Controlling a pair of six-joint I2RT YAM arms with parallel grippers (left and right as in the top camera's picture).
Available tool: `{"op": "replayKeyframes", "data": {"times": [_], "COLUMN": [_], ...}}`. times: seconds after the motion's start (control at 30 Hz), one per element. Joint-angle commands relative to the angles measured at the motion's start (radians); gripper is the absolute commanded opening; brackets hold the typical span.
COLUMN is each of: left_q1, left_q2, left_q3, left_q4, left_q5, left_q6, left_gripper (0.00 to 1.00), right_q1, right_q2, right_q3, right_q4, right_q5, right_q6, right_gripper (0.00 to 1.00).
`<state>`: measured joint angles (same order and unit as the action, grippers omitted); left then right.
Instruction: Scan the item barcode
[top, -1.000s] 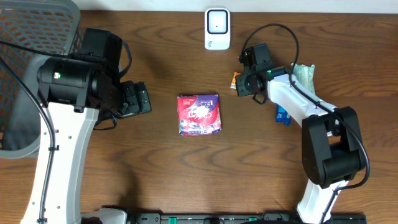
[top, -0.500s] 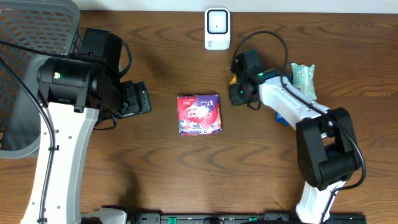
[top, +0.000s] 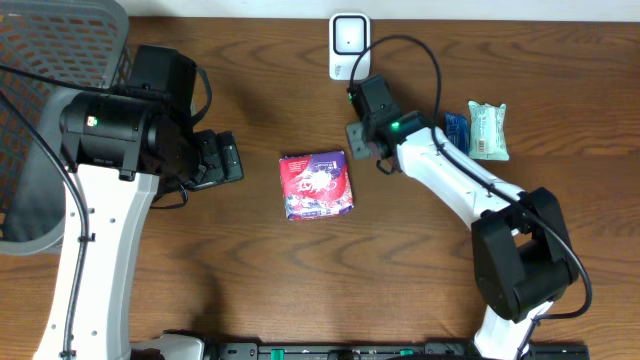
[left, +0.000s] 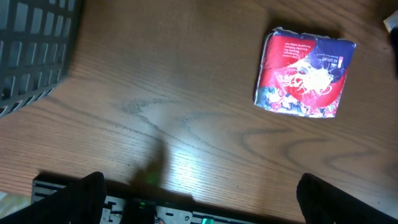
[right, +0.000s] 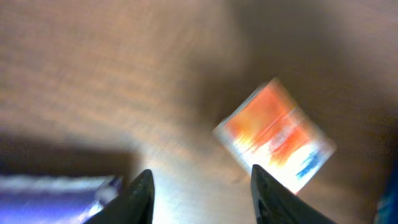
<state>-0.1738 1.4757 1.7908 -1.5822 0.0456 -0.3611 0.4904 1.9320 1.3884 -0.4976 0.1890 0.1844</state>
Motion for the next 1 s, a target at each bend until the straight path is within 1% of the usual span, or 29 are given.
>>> {"op": "replayKeyframes", "data": {"times": [0.0, 0.07, 0.13, 0.23, 0.27, 0.4, 0.5, 0.6, 0.73, 0.9, 0.97], "left_q1": [0.002, 0.002, 0.002, 0.002, 0.002, 0.002, 0.002, 0.002, 0.002, 0.002, 0.002], "left_q2": [0.007, 0.007, 0.007, 0.007, 0.007, 0.007, 0.007, 0.007, 0.007, 0.007, 0.007], "left_q3": [0.0, 0.0, 0.0, 0.0, 0.0, 0.0, 0.0, 0.0, 0.0, 0.0, 0.0], "left_q4": [-0.003, -0.003, -0.003, -0.003, -0.003, -0.003, -0.003, -0.003, -0.003, -0.003, -0.003], "left_q5": [-0.013, -0.013, -0.013, -0.013, -0.013, -0.013, -0.013, -0.013, -0.013, -0.013, -0.013], "left_q6": [0.013, 0.013, 0.013, 0.013, 0.013, 0.013, 0.013, 0.013, 0.013, 0.013, 0.013], "left_gripper": [0.98, 0.98, 0.98, 0.98, 0.98, 0.98, 0.98, 0.98, 0.98, 0.98, 0.98], "right_q1": [-0.033, -0.048, -0.074, -0.106, -0.116, -0.16, -0.188, -0.205, -0.208, -0.195, -0.19], "right_q2": [0.006, 0.034, 0.084, 0.131, 0.143, 0.183, 0.196, 0.195, 0.185, 0.148, 0.119], "right_q3": [0.014, 0.014, 0.014, 0.014, 0.014, 0.014, 0.014, 0.014, 0.014, 0.014, 0.014], "right_q4": [0.05, 0.093, 0.151, 0.195, 0.205, 0.228, 0.209, 0.171, 0.097, 0.034, 0.032], "right_q5": [0.105, 0.105, 0.105, 0.094, 0.079, -0.018, -0.076, -0.089, -0.095, -0.094, -0.093], "right_q6": [-0.112, -0.142, -0.141, -0.125, -0.124, -0.119, -0.118, -0.117, -0.071, 0.002, 0.005], "right_gripper": [0.51, 0.5, 0.47, 0.47, 0.47, 0.55, 0.57, 0.51, 0.46, 0.46, 0.47]}}
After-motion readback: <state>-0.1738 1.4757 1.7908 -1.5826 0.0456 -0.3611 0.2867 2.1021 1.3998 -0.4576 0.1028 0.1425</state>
